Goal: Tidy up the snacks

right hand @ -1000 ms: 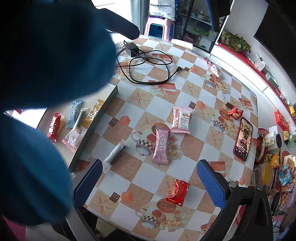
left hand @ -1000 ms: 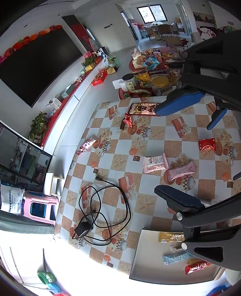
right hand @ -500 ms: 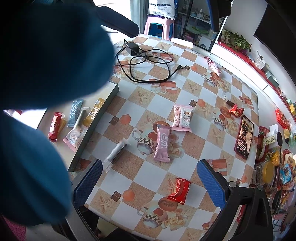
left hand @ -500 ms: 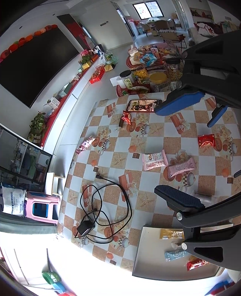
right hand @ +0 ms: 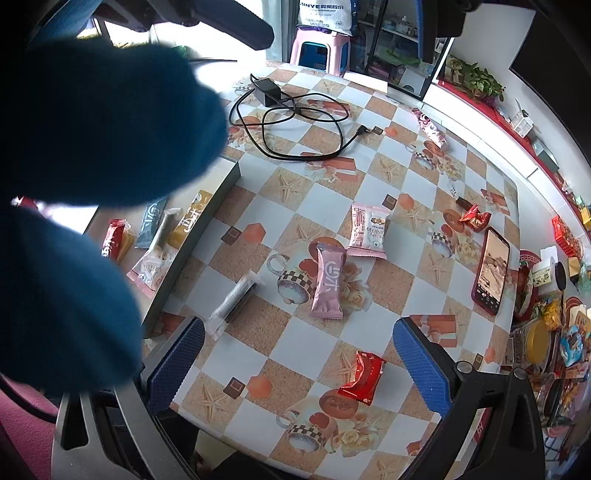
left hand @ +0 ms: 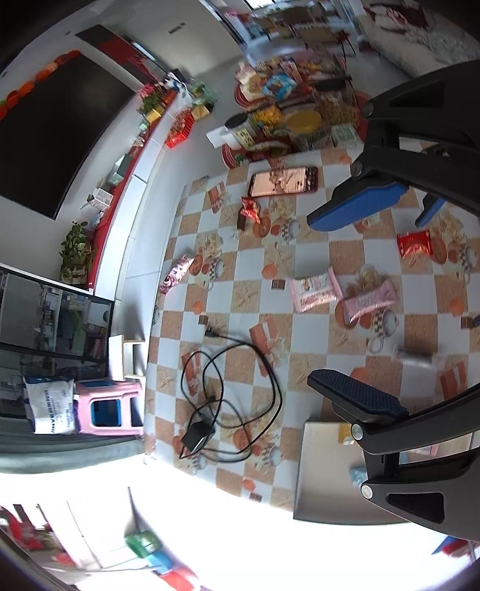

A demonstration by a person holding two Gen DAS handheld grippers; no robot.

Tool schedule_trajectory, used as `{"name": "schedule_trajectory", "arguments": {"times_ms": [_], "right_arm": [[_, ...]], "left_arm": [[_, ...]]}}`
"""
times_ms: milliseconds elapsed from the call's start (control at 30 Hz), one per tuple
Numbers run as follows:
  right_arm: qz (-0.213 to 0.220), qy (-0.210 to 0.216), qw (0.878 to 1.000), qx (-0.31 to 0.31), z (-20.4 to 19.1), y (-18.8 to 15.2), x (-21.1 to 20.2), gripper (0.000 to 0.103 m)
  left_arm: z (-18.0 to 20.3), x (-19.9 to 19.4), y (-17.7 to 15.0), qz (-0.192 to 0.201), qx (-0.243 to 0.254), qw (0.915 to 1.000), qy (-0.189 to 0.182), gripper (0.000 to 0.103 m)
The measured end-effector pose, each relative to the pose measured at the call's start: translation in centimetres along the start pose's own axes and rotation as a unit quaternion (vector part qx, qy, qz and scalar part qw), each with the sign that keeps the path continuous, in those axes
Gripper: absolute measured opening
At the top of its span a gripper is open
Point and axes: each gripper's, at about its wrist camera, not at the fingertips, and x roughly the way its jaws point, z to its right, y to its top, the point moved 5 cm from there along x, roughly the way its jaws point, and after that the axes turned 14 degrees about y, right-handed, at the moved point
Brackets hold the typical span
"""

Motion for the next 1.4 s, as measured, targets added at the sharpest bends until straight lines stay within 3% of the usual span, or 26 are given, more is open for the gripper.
{"name": "schedule_trajectory", "arguments": {"times_ms": [167, 333, 500, 1033, 1400], "right_arm": [[-0.002, 0.000, 1.000, 0.005, 1.2, -1.2, -0.6, 0.103], [-0.001, 0.000, 1.000, 0.010, 4.2, -1.7, -2.2, 0.103], [-0.002, 0.000, 1.000, 0.010, 4.1, -1.5, -3.0, 0.103], [-0.012, 0.004, 1.000, 0.004, 3.1, -1.0, -3.1, 0.103], [-0.021, 0.004, 1.000, 0.006, 3.0, -1.8, -2.9, 0.103]], "left_arm": [[0.3, -0.3, -0.1, 0.020, 0.035, 0.9986, 0.034, 0.081], [0.7, -0.6, 0.0, 0.032, 0.054, 0.9968, 0.049, 0.081], [0.6, -0.5, 0.2, 0.038, 0.060, 0.9957, 0.059, 0.080], [-4.0, 0.5, 1.1, 0.032, 0.015, 0.9932, 0.111, 0.080], [-2.2, 0.5, 0.1, 0.022, 0.052, 0.9944, 0.089, 0.081]]}}
